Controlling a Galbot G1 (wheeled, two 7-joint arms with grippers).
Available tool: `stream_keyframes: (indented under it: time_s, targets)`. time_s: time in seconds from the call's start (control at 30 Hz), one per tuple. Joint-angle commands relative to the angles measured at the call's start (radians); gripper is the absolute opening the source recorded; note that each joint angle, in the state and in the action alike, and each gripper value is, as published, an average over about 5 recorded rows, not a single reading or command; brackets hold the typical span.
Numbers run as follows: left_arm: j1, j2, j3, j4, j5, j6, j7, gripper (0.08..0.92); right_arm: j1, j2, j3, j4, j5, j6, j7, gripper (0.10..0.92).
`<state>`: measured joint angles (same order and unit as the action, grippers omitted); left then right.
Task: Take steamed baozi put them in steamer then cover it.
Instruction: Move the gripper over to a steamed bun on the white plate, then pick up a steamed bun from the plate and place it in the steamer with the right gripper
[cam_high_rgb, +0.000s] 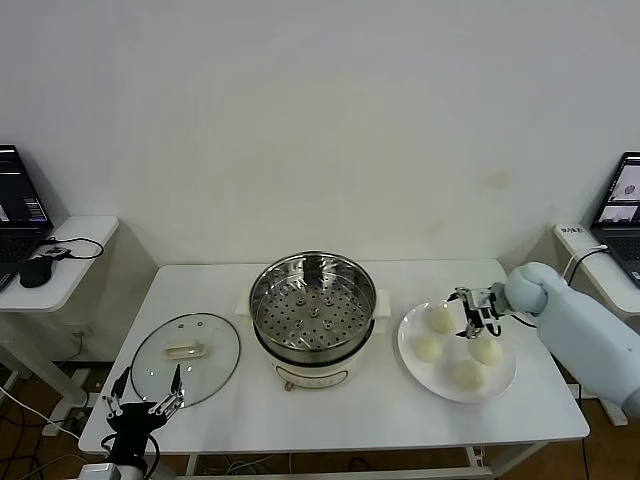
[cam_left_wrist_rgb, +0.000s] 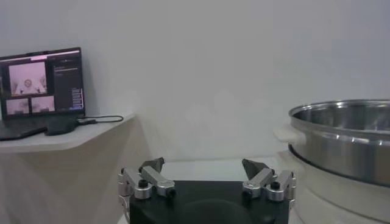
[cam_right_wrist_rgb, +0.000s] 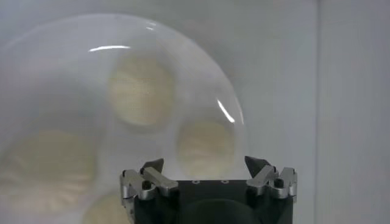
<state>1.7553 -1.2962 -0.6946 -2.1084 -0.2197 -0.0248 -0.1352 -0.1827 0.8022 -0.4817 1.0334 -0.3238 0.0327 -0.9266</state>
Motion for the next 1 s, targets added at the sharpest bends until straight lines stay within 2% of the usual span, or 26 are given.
stream_keyframes:
  time_s: [0.03, 0.37, 0.77, 1.0]
  targets:
    - [-0.001, 0.004, -0.004, 0.009, 0.002, -0.005, 0.001, 0.823, 0.101, 0.14, -0.128, -0.204, -0.032, 0.0, -0.028, 0.823]
    - [-0.008, 0.009, -0.007, 0.025, 0.006, -0.01, 0.001, 0.823, 0.098, 0.175, -0.13, -0.241, -0.052, -0.009, -0.023, 0.805]
    - [-0.007, 0.004, -0.008, 0.022, 0.007, -0.014, 0.001, 0.823, 0.105, 0.157, -0.139, -0.211, -0.056, -0.014, -0.037, 0.651]
    - [-0.002, 0.005, -0.011, 0.015, 0.007, -0.014, 0.001, 0.823, 0.157, 0.072, -0.186, -0.085, 0.013, -0.024, -0.057, 0.569]
